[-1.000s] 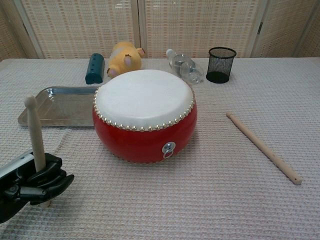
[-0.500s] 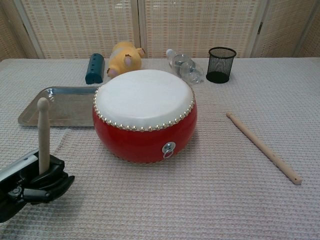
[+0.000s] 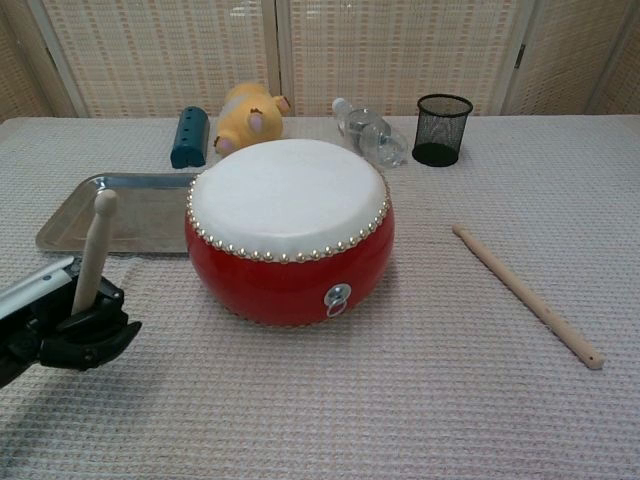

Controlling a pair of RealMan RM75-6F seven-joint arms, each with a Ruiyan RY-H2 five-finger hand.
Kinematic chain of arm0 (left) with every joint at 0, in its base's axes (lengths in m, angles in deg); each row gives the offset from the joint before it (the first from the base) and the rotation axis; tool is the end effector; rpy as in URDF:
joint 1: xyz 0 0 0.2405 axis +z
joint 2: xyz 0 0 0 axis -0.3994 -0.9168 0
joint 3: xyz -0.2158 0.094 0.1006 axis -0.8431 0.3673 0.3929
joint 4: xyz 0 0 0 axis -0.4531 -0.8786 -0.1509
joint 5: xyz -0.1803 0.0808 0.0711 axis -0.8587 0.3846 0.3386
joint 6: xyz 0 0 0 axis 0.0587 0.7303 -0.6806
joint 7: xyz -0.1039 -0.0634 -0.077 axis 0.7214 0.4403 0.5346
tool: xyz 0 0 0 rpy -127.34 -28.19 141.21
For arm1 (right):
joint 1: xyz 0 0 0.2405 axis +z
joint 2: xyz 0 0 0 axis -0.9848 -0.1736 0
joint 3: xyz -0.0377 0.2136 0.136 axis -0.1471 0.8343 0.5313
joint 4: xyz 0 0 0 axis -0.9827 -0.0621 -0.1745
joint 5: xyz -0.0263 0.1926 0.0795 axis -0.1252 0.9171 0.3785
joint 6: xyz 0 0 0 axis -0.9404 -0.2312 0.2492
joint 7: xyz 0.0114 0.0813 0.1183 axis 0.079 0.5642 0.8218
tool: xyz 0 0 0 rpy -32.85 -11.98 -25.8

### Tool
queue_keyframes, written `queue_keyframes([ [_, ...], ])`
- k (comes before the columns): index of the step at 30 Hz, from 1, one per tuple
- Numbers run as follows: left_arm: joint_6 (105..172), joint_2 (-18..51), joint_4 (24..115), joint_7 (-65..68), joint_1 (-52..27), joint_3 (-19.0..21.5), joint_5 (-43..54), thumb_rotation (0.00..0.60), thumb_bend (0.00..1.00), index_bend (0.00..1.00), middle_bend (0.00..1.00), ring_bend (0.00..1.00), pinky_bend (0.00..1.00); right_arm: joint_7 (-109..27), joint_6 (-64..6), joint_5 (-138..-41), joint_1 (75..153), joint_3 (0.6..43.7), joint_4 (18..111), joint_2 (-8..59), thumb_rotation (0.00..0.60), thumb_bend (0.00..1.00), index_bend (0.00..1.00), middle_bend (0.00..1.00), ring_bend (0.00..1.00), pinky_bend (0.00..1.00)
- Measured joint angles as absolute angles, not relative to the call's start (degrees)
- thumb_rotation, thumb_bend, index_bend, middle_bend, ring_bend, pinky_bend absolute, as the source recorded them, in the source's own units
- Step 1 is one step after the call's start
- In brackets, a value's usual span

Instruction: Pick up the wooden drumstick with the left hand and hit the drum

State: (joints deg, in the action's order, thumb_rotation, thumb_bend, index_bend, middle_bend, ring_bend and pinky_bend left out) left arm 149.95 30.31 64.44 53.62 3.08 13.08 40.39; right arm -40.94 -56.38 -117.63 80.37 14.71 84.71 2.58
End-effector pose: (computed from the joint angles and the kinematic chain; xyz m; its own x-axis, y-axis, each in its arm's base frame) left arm -0.2403 0.2216 -0.0410 -0.4372 0.4719 0.7656 0.8208 -0.1384 0.5542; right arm -0.3021 -0.1559 0.1843 0.3885 0.0759 0.9183 -0.9195 -0.0321 0.3917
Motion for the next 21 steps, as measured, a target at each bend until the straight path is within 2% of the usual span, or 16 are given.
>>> queue_keyframes([
  [4,148.9,27.2,65.7,44.5,1.0,10.6,39.8,0.6,0.78,1.0,1.0,1.0,1.0,-41.0,-56.7,-118.1,80.6,15.0,84.7,2.3,0.6,0.06,0.0,0.0,0.0,0.0],
  [12,144.6,21.7,70.8,20.7,-3.8,2.7,33.6,0.6,0.77,1.0,1.0,1.0,1.0,-41.1,-56.7,-119.2,81.6,15.5,84.8,1.9,0.6,0.06,0.0,0.0,0.0,0.0],
  [21,138.2,21.8,72.4,-1.6,-11.7,-3.8,26.5,0.6,0.76,1.0,1.0,1.0,1.0,-41.2,-57.5,-120.2,81.7,15.6,85.3,1.3,0.6,0.06,0.0,0.0,0.0,0.0],
])
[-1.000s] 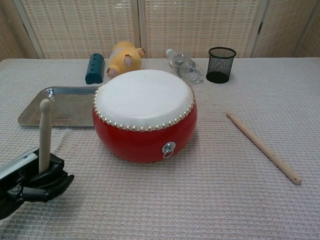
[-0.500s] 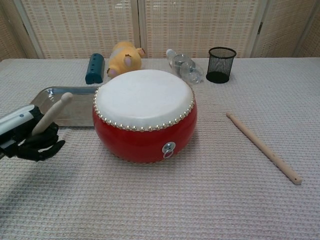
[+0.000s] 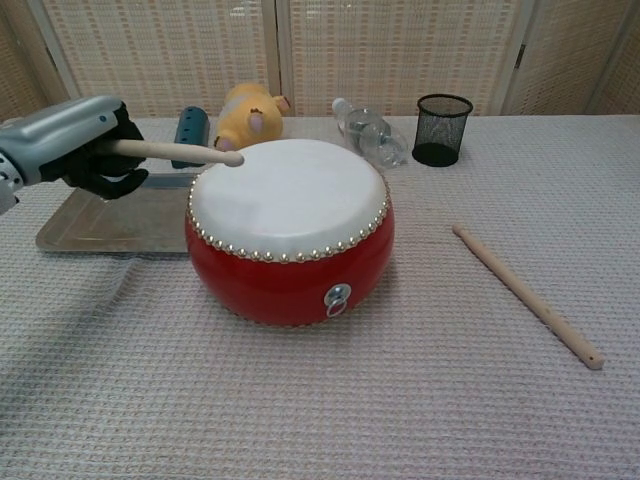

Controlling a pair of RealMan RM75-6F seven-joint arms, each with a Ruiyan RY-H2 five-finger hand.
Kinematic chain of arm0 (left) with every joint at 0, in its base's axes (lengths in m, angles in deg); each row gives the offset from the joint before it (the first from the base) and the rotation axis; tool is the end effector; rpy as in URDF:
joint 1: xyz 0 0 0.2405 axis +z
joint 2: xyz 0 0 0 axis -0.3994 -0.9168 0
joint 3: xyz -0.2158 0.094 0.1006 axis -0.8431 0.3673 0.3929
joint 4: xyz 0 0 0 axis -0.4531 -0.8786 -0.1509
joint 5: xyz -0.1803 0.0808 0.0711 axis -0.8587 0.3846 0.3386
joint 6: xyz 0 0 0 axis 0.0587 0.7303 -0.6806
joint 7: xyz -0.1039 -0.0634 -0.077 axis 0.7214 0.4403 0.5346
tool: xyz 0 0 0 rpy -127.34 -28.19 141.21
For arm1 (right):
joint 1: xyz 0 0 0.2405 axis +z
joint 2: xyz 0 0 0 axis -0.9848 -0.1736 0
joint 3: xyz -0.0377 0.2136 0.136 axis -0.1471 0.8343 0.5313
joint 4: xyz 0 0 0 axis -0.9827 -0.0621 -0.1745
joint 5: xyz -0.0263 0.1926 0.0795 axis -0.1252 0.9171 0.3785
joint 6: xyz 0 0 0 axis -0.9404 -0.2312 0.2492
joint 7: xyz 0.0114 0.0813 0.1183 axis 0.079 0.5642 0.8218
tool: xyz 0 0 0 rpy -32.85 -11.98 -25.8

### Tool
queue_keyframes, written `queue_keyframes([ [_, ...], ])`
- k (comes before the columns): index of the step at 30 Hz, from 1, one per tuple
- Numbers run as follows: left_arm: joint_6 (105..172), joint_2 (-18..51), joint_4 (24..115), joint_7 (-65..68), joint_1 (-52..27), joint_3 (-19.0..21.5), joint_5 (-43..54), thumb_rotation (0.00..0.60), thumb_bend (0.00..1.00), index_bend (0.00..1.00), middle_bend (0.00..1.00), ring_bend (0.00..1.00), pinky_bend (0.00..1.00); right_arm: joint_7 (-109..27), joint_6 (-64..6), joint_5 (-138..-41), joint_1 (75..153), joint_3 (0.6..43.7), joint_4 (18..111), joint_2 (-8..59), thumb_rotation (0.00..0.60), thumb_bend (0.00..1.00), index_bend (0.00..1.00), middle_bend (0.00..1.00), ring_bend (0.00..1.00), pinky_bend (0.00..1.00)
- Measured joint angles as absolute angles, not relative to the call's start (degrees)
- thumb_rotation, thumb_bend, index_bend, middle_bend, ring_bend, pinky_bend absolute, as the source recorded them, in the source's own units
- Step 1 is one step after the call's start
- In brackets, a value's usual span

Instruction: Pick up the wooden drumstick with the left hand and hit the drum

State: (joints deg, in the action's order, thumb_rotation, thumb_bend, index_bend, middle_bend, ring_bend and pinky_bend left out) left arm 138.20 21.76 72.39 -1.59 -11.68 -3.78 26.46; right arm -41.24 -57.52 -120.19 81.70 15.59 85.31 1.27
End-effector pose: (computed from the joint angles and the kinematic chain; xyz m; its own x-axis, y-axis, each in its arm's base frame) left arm -0.1763 0.3500 0.0242 0.3399 0.0486 0.9392 0.8686 -0.3991 -0.2937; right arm -0.2893 -0.1650 0.1922 0.3981 0.1190 0.9096 -0.9066 -0.1001 0.4099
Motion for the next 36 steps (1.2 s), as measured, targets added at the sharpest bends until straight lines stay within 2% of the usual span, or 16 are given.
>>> queue_keyframes([
  [6,134.0,24.5,70.6,-9.3,-15.6,-6.1,20.2,0.6,0.76,1.0,1.0,1.0,1.0,-40.5,-58.2,-119.9,81.2,15.5,84.8,1.1,0.6,0.06,0.0,0.0,0.0,0.0],
  [15,132.4,24.8,69.6,-22.5,-18.0,-5.1,17.5,0.6,0.76,1.0,1.0,1.0,1.0,-39.9,-58.3,-119.8,81.2,15.5,84.2,1.4,0.6,0.06,0.0,0.0,0.0,0.0],
  [25,133.2,24.2,73.5,-11.3,-17.6,-9.5,10.5,0.6,0.76,1.0,1.0,1.0,1.0,-39.8,-58.3,-119.6,81.1,15.4,84.1,1.5,0.6,0.06,0.0,0.0,0.0,0.0],
  [28,133.0,24.6,72.4,-12.9,-18.1,-9.0,10.3,0.6,0.76,1.0,1.0,1.0,1.0,-39.7,-58.3,-119.4,81.0,15.4,84.0,1.6,0.6,0.06,0.0,0.0,0.0,0.0],
  [36,133.5,26.8,65.5,-22.9,-19.9,-4.1,13.2,0.6,0.76,1.0,1.0,1.0,1.0,-39.5,-58.2,-119.3,81.0,15.3,83.9,1.6,0.6,0.06,0.0,0.0,0.0,0.0],
])
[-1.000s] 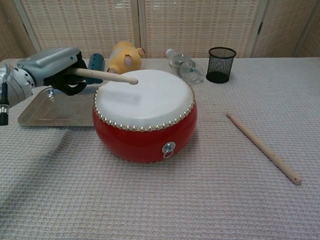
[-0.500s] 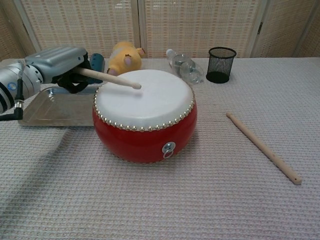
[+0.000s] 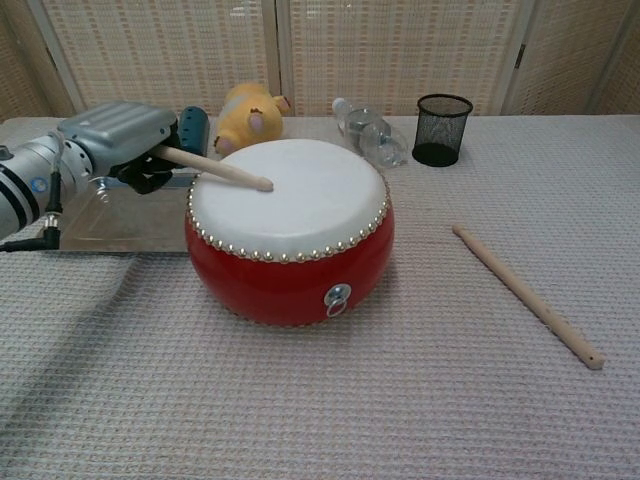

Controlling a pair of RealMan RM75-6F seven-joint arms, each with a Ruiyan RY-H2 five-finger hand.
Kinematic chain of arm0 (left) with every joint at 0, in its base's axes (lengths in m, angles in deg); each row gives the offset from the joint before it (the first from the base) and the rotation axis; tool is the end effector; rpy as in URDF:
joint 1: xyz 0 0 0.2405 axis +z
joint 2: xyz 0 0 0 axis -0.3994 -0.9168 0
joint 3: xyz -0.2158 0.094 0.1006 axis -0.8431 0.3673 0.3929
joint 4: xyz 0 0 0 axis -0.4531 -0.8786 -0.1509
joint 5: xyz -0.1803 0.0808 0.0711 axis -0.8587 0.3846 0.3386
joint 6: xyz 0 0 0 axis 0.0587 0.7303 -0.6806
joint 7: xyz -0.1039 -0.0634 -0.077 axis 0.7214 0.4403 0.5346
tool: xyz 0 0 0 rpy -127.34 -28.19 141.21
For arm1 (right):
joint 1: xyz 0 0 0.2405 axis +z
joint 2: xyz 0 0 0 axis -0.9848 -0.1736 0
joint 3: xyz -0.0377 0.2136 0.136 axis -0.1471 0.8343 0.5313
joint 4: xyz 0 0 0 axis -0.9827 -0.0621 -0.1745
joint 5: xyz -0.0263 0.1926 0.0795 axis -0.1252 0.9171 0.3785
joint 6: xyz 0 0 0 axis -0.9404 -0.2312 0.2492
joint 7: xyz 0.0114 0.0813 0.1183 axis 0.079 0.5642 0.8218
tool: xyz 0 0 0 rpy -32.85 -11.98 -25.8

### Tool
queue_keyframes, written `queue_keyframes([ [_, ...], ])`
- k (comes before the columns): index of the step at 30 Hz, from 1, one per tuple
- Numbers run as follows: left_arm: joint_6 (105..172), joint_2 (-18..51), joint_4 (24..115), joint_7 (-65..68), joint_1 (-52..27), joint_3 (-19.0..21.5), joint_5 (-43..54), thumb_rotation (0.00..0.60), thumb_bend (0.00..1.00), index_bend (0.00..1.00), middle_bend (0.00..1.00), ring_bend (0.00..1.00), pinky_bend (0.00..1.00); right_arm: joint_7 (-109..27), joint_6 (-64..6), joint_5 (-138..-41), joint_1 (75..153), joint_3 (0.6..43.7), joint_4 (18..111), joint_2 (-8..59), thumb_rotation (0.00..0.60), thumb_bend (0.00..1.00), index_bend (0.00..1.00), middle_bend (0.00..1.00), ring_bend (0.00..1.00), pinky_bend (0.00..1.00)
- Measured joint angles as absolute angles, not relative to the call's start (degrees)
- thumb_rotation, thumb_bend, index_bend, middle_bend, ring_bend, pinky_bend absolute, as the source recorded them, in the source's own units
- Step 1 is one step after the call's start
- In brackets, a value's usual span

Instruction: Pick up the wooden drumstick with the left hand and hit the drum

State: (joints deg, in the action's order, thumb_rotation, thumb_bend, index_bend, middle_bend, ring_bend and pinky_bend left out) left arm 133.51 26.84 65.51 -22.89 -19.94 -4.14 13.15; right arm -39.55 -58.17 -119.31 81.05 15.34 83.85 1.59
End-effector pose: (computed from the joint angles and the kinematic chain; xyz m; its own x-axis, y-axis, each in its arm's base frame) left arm -0.1624 0.3888 0.0004 0.6107 0.0002 0.7919 0.7488 -0.3256 -0.5773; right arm -0.2973 -0.1610 0.1945 0.3903 0.1202 0.9128 -0.9131 -0.0762 0.4005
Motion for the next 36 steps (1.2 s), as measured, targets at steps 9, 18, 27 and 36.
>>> queue_keyframes([
  [9,135.8,25.9,72.3,-10.6,-18.9,-9.1,10.2,0.6,0.75,1.0,1.0,1.0,1.0,-39.3,-57.9,-119.1,81.2,15.4,83.6,1.8,0.6,0.06,0.0,0.0,0.0,0.0],
  [18,135.0,26.4,65.8,-20.2,-20.5,-3.3,14.7,0.6,0.75,1.0,1.0,1.0,1.0,-38.9,-57.8,-118.8,81.1,15.4,83.3,1.8,0.6,0.06,0.0,0.0,0.0,0.0],
  [27,136.5,25.8,68.5,-13.0,-19.9,-5.2,14.6,0.6,0.75,1.0,1.0,1.0,1.0,-39.1,-58.0,-118.8,81.1,15.5,83.5,1.8,0.6,0.06,0.0,0.0,0.0,0.0],
  [36,136.7,24.9,69.6,-13.5,-19.9,-5.0,15.2,0.6,0.75,1.0,1.0,1.0,1.0,-39.0,-57.5,-118.5,81.2,15.4,83.4,1.9,0.6,0.06,0.0,0.0,0.0,0.0],
])
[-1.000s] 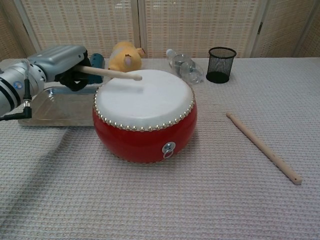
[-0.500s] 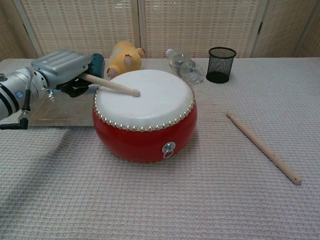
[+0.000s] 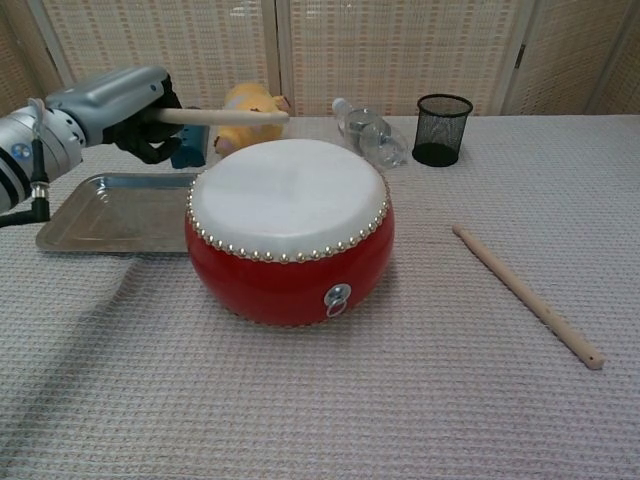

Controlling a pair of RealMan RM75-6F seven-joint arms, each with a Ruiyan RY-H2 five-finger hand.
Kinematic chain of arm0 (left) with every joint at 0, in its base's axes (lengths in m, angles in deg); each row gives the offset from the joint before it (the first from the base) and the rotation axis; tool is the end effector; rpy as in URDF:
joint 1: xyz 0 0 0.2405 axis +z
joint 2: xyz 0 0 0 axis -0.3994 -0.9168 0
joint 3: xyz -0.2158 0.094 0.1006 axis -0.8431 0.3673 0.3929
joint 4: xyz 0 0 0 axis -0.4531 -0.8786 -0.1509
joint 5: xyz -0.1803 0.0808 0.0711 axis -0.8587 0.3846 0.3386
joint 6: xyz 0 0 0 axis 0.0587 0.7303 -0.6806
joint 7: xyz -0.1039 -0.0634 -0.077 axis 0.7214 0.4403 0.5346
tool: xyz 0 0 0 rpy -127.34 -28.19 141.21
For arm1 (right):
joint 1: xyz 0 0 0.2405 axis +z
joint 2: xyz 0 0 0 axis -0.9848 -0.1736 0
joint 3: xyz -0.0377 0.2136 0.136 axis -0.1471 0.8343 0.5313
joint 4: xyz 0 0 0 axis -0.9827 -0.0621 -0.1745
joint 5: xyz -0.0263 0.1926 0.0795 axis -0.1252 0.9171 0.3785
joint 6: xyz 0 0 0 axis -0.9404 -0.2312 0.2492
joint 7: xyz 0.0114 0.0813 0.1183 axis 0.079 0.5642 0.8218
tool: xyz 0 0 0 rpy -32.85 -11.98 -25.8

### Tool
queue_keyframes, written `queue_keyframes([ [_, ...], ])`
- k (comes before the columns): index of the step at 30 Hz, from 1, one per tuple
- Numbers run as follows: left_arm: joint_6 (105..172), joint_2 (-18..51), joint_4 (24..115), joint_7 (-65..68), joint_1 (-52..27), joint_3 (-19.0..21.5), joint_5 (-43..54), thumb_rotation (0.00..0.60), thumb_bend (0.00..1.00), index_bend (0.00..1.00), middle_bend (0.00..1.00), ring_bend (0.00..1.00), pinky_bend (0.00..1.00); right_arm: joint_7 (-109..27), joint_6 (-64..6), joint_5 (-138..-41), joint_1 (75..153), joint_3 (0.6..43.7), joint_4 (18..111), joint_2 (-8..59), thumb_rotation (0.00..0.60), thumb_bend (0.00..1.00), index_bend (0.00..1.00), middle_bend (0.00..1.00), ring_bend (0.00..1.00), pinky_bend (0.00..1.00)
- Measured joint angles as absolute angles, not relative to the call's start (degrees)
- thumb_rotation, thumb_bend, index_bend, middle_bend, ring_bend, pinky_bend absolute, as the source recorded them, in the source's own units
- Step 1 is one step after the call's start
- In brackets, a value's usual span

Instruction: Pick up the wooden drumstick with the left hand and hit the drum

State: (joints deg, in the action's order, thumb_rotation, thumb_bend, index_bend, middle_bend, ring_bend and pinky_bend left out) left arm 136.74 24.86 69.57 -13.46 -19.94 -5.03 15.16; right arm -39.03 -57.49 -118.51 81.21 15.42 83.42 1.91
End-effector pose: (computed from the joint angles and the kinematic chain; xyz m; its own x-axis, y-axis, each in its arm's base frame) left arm -0.1454 0.3855 0.0151 0.4444 -0.0084 0.8958 0.8366 -0.3535 -0.4184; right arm -0.3004 -0.1624 0.1930 0.3852 0.1112 0.9161 -0.9170 -0.0650 0.3935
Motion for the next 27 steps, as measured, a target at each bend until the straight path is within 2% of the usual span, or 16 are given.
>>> queue_keyframes([
  [5,135.4,26.1,64.8,-17.9,-20.6,-1.3,17.2,0.6,0.76,1.0,1.0,1.0,1.0,-39.1,-57.5,-118.5,81.2,15.4,83.4,1.8,0.6,0.06,0.0,0.0,0.0,0.0],
  [14,136.2,25.7,68.7,-6.6,-19.4,-6.2,13.6,0.6,0.75,1.0,1.0,1.0,1.0,-39.3,-57.4,-118.3,81.2,15.4,83.6,1.9,0.6,0.06,0.0,0.0,0.0,0.0],
  [17,135.8,25.3,69.0,-3.9,-19.4,-6.6,13.3,0.6,0.75,1.0,1.0,1.0,1.0,-39.3,-57.4,-118.2,81.2,15.5,83.6,1.9,0.6,0.06,0.0,0.0,0.0,0.0],
  [21,135.1,25.4,67.5,-7.2,-19.8,-5.1,14.4,0.6,0.76,1.0,1.0,1.0,1.0,-39.2,-57.1,-118.0,81.2,15.4,83.4,2.0,0.6,0.06,0.0,0.0,0.0,0.0],
  [27,135.7,26.5,61.6,-14.8,-20.4,-0.8,19.7,0.6,0.75,1.0,1.0,1.0,1.0,-39.2,-57.1,-118.0,81.3,15.5,83.4,2.0,0.6,0.06,0.0,0.0,0.0,0.0],
])
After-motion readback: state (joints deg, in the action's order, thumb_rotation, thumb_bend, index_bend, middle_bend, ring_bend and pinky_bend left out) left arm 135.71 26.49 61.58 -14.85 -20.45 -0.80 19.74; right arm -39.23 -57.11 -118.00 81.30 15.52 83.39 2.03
